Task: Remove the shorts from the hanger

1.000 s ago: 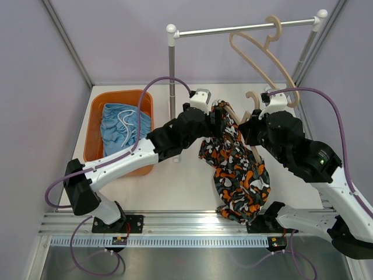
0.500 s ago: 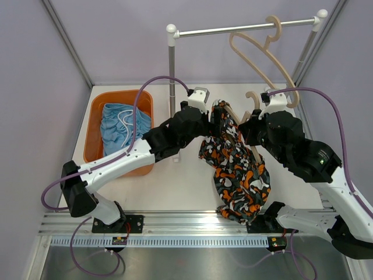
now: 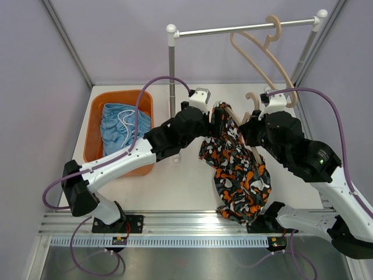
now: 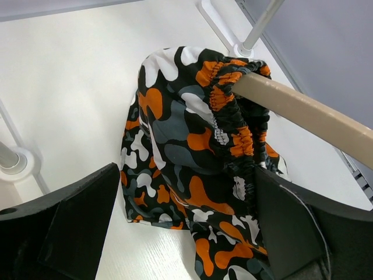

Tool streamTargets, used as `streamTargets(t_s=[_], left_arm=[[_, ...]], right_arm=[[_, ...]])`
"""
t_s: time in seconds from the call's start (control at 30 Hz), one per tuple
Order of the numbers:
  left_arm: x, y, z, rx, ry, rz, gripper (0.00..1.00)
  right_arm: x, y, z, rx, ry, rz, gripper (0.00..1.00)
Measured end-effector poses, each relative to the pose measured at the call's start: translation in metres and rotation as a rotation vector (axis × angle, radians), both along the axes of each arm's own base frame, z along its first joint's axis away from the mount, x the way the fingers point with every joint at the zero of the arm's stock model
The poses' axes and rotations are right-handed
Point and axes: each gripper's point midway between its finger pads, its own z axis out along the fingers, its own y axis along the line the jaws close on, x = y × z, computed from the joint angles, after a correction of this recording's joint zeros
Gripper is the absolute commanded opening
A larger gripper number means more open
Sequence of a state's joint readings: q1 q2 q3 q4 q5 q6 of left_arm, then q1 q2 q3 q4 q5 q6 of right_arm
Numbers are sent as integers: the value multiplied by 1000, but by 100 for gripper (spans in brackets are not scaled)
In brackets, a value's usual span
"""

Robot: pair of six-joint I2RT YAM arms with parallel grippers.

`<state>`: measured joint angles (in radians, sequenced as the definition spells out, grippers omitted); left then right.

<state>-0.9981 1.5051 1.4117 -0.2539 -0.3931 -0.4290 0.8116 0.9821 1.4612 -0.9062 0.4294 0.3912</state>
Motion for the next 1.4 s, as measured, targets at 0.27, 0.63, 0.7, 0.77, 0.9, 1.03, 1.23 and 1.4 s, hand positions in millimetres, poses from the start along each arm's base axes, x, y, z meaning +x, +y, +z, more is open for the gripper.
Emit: streamTargets(t_s=[0.27, 0.63, 0.7, 0.77, 0.9, 1.03, 1.23, 1.4], left_arm=[[10, -3, -2, 20, 6, 17, 97], [21, -23, -17, 47, 46, -11, 46], [21, -25, -16, 44, 48, -11, 34], [24, -27, -10, 40, 41, -12, 16], [33, -29, 3, 31, 27, -1, 0], [50, -21, 6, 32, 26, 34, 0], [75, -11, -2, 47, 42, 80, 0], [85, -13, -18, 72, 72, 81, 0]], right_arm=[[-1, -1, -1, -3, 4, 0, 0], [0, 0, -6, -18, 19, 0, 0], [0, 0, -6, -18, 18, 0, 0], [0, 0, -6, -17, 19, 1, 0], [-1, 0, -5, -14, 17, 2, 0], [-3, -1, -3, -6, 11, 5, 0], [-9, -2, 2, 17, 3, 27, 0], [-12, -3, 6, 30, -4, 36, 0]])
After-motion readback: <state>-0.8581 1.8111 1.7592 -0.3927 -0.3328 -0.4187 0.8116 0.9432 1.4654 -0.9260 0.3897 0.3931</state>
